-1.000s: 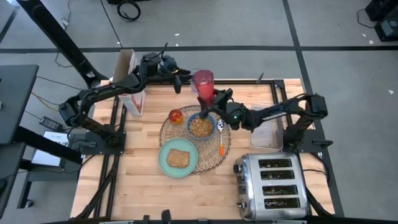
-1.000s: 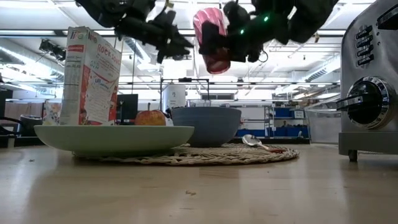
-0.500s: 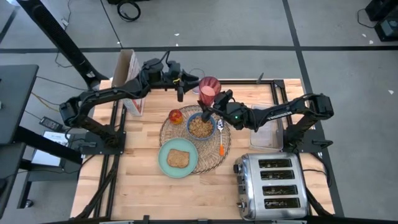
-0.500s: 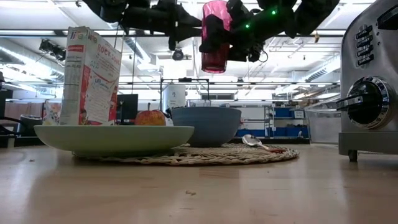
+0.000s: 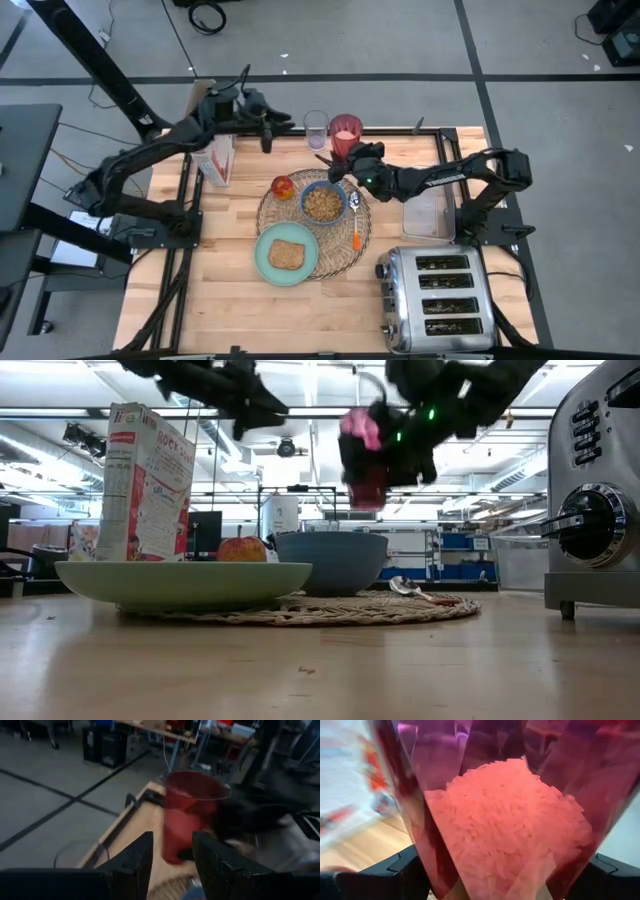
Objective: Arrange a breakfast setting
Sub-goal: Put the cup with rice on the table, then return to Home Position
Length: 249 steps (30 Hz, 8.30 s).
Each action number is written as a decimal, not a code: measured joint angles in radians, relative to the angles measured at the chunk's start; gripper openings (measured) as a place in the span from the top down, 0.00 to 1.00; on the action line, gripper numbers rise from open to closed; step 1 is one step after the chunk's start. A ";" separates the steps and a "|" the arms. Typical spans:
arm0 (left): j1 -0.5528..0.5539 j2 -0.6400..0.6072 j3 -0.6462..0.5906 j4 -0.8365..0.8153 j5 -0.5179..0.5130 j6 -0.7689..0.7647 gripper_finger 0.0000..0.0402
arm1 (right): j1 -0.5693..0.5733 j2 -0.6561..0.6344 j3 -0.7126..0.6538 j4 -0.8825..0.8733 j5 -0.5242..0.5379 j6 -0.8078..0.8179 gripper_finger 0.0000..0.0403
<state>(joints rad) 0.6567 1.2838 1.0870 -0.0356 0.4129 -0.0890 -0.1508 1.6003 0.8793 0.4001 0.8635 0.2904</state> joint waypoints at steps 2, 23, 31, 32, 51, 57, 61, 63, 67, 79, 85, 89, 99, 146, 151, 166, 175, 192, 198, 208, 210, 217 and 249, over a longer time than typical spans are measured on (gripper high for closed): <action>0.018 -0.043 0.000 -0.067 0.003 0.005 0.64 | -0.036 0.039 -0.015 0.002 -0.003 0.037 0.16; -0.066 -0.174 0.000 -0.183 0.001 0.006 0.64 | -0.149 0.437 -0.089 0.356 0.081 0.181 0.16; -0.066 -0.174 0.000 -0.187 -0.001 0.013 0.64 | -0.153 0.442 -0.089 0.362 0.083 0.163 0.16; -0.066 -0.174 0.000 -0.188 -0.001 0.016 0.64 | -0.153 0.442 -0.089 0.361 0.083 0.162 0.16; -0.066 -0.174 0.000 -0.214 -0.001 0.022 0.64 | -0.137 0.419 -0.090 0.323 0.031 0.160 0.03; -0.067 -0.187 0.000 -0.265 0.003 0.022 0.64 | -0.129 0.349 -0.090 0.165 0.007 0.198 0.03; -0.073 -0.195 0.000 -0.257 0.023 0.000 0.64 | -0.128 0.299 -0.090 0.033 -0.036 0.255 0.03; -0.079 -0.203 -0.001 -0.216 0.069 -0.046 0.64 | -0.128 0.266 -0.090 -0.030 -0.069 0.272 0.02; -0.111 -0.229 0.001 -0.081 0.124 -0.152 0.64 | -0.128 0.189 -0.090 -0.160 -0.144 0.306 0.02; -0.151 -0.284 0.000 0.011 0.124 -0.218 0.65 | -0.087 -0.125 -0.090 -0.607 -0.397 0.347 0.08; -0.149 -0.285 0.000 0.004 0.111 -0.217 0.65 | -0.066 -0.272 -0.090 -0.670 -0.569 0.244 0.09; -0.158 -0.283 0.000 0.015 0.090 -0.359 0.65 | -0.050 -0.368 -0.090 -0.694 -0.694 0.151 0.09; -0.211 -0.323 0.000 -0.033 -0.018 -0.281 0.65 | 0.011 -0.592 -0.090 -0.526 -1.046 -0.053 0.24; -0.526 -1.040 -0.800 0.094 -0.241 0.064 0.65 | 0.099 -1.591 -0.738 -0.382 -0.942 -0.220 0.49; -0.533 -1.129 -0.802 -0.046 -0.268 -0.042 0.65 | 0.109 -1.598 -0.738 -0.413 -0.942 -0.238 0.49; -0.613 -1.276 -0.800 -0.187 -0.346 0.077 0.65 | 0.137 -1.593 -0.738 -0.411 -0.889 -0.245 0.49; -0.653 -1.279 -0.800 -0.151 -0.342 0.123 0.65 | 0.196 -1.597 -0.871 -0.178 -0.957 -0.184 0.49; -0.688 -1.278 -0.800 -0.070 -0.469 0.178 0.65 | 0.185 -1.592 -0.858 -0.295 -0.933 -0.261 0.49; -0.689 -1.280 -0.885 0.114 -0.473 0.180 0.65 | 0.185 -1.592 -0.858 -0.289 -0.935 -0.260 0.49; -0.689 -1.272 -1.057 0.285 -0.513 0.126 0.65 | 0.185 -1.592 -0.858 -0.284 -0.935 -0.260 0.49; -0.689 -1.271 -1.057 0.240 -0.512 0.109 0.65 | 0.185 -1.592 -0.858 -0.284 -0.935 -0.260 0.49; -0.689 -1.272 -1.057 0.027 -0.467 0.048 0.65 | 0.185 -1.592 -0.857 -0.272 -0.935 -0.260 0.49; -0.689 -1.265 -1.057 0.043 -0.469 0.049 0.65 | 0.185 -1.592 -0.857 -0.266 -0.935 -0.260 0.49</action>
<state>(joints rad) -0.0320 0.0193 0.0299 0.0071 -0.0560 -0.0402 0.0343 0.0082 0.0219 0.1341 -0.0719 0.0307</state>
